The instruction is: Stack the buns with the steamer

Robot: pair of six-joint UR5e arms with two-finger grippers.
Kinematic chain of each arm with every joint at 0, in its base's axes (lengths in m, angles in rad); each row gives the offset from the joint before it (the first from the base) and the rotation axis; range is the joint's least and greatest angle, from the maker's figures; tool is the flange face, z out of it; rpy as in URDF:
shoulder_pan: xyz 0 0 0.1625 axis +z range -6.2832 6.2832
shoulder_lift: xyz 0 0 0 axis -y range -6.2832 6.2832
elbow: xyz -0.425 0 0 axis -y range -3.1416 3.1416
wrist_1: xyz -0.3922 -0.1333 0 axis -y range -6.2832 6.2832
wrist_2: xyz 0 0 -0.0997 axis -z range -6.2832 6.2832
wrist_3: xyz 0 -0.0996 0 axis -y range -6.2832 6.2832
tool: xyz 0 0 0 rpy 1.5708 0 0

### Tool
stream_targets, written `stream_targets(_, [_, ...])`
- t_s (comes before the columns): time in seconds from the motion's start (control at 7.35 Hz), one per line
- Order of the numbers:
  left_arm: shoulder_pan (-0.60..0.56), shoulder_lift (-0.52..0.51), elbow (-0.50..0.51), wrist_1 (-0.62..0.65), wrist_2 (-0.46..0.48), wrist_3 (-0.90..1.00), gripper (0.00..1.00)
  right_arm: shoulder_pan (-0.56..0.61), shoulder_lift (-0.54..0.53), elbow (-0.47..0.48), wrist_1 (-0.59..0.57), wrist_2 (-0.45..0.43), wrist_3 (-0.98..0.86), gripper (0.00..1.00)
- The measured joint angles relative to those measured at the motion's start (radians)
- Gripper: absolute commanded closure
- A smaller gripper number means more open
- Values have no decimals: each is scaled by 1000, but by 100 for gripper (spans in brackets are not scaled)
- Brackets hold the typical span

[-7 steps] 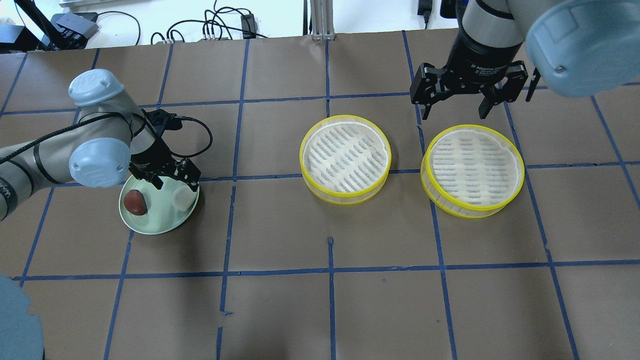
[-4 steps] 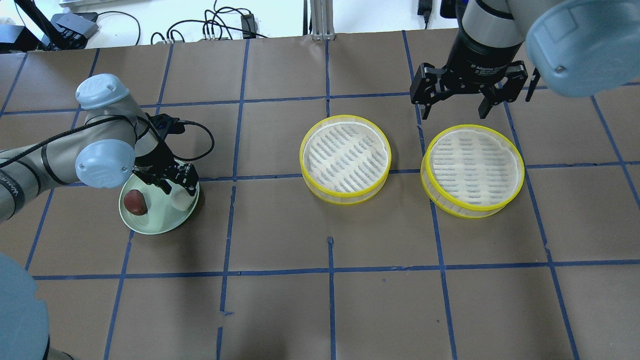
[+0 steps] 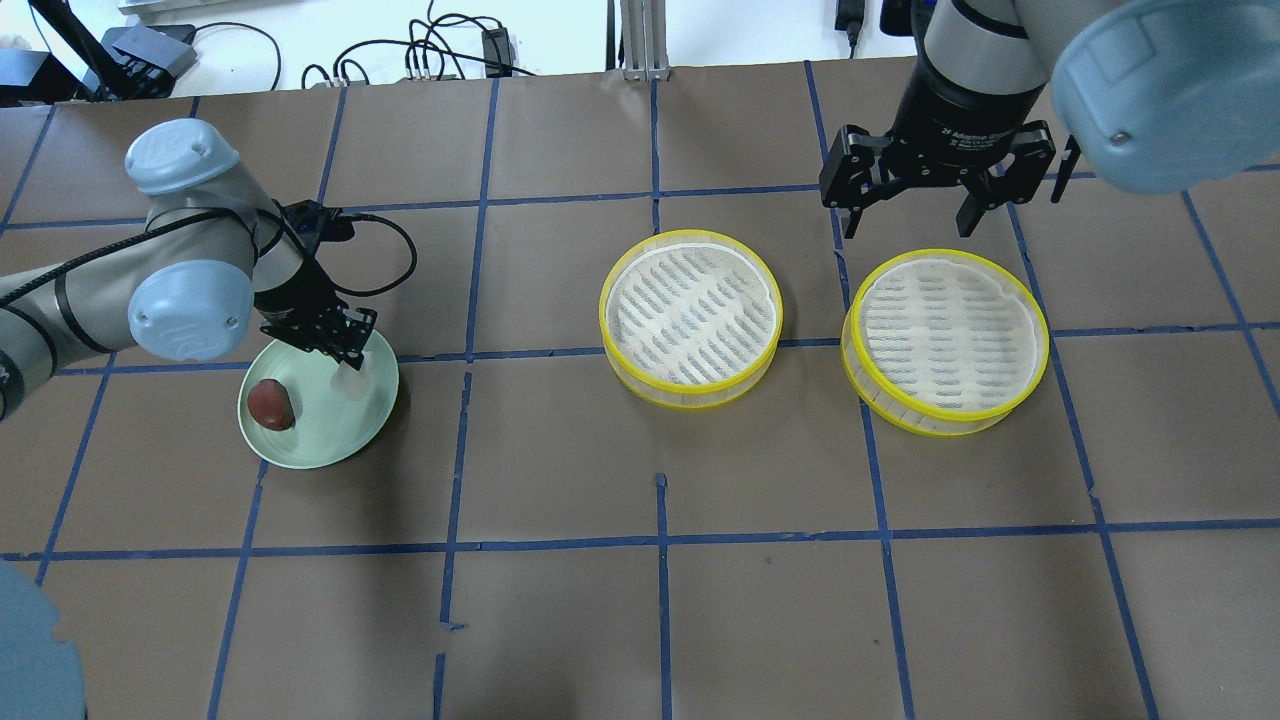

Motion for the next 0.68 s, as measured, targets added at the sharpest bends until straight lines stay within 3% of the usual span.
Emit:
stream_targets(0.41, [-183, -9, 212, -96, -60, -319, 98, 0, 1, 0, 0, -1, -1, 0])
stream_targets(0.68, [-357, -60, 257, -50, -163, -613, 97, 0, 1, 0, 0, -2, -1, 0])
